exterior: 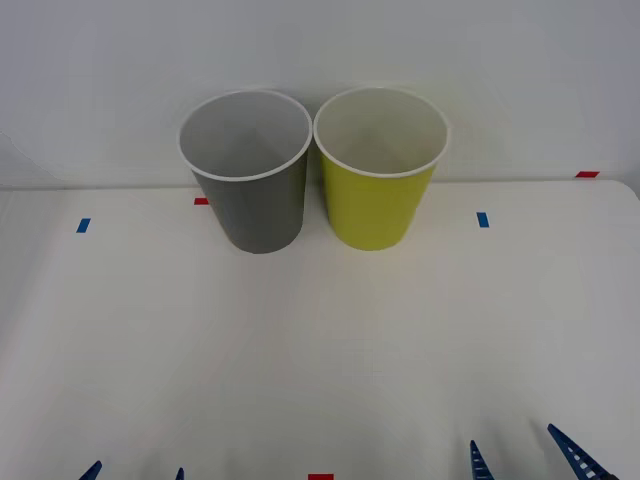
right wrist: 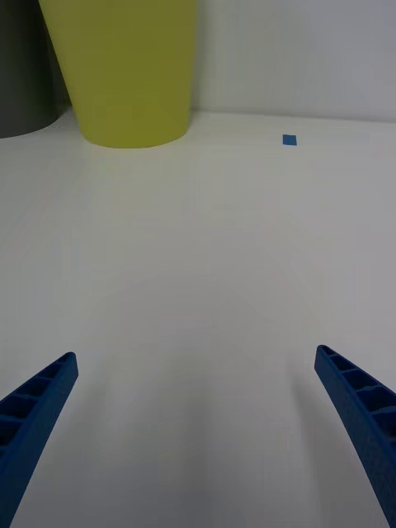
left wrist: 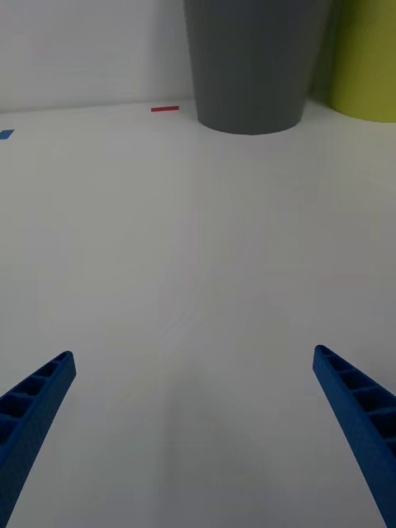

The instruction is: Put cans in the gray bin and PET bottles in the light green bin.

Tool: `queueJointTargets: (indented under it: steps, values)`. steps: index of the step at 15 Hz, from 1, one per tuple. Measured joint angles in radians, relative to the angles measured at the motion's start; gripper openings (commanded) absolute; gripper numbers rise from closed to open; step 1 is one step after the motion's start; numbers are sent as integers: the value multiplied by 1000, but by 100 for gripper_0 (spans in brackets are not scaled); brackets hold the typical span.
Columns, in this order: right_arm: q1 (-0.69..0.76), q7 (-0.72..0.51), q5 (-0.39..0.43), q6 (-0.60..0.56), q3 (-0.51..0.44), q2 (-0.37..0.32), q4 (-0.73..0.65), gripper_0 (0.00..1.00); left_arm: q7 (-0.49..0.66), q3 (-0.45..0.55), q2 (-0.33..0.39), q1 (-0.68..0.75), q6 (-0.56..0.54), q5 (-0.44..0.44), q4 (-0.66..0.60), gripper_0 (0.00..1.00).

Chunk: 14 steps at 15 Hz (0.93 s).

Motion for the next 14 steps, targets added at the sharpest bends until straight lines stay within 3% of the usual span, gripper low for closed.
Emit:
queueJointTargets:
  steps: [14]
  values:
    - [0, 0, 0, 0, 0, 0, 0, 100, 0, 0, 0, 0, 0, 0, 0, 100]
